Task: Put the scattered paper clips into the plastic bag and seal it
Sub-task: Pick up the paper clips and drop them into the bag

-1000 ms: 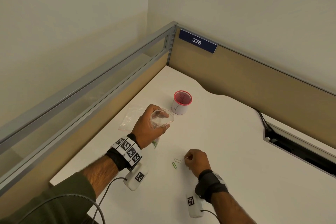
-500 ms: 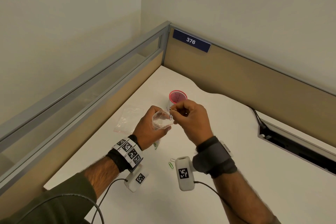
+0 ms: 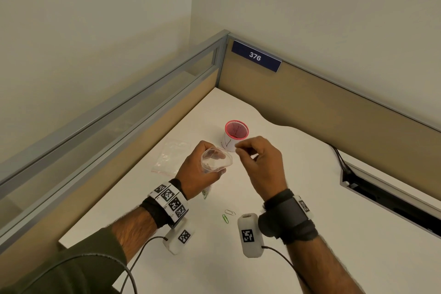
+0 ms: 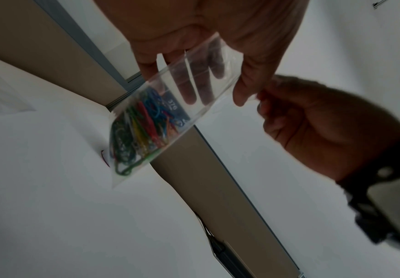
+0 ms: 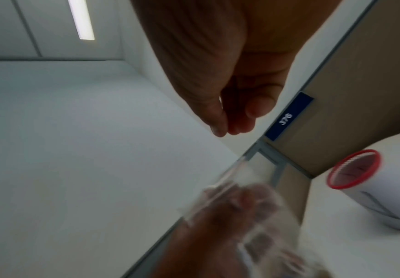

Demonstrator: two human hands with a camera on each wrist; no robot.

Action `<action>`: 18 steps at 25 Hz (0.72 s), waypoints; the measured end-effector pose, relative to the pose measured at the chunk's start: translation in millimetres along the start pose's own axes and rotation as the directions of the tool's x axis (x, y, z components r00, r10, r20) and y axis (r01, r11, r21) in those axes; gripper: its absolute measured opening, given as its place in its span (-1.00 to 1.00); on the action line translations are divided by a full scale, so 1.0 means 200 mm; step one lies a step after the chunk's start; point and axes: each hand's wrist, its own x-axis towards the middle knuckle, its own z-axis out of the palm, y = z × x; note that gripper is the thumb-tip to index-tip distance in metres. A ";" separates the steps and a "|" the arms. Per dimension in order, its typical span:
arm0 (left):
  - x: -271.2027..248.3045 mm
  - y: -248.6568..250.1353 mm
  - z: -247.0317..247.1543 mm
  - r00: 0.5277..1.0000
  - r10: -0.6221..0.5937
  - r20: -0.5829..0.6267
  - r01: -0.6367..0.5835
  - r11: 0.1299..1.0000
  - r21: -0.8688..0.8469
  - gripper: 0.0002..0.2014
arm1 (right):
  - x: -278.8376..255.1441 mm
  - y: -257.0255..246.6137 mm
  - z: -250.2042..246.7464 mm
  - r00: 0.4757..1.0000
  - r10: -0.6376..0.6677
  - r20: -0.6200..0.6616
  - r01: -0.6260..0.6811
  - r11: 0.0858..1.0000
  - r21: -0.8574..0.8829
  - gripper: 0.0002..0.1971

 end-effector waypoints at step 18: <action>0.00 -0.01 -0.07 0.999 -0.017 -0.034 0.016 1.000 -0.027 -0.55 | -0.41 0.61 0.49 0.715 0.517 0.471 -0.187 0.791 -0.583 -0.82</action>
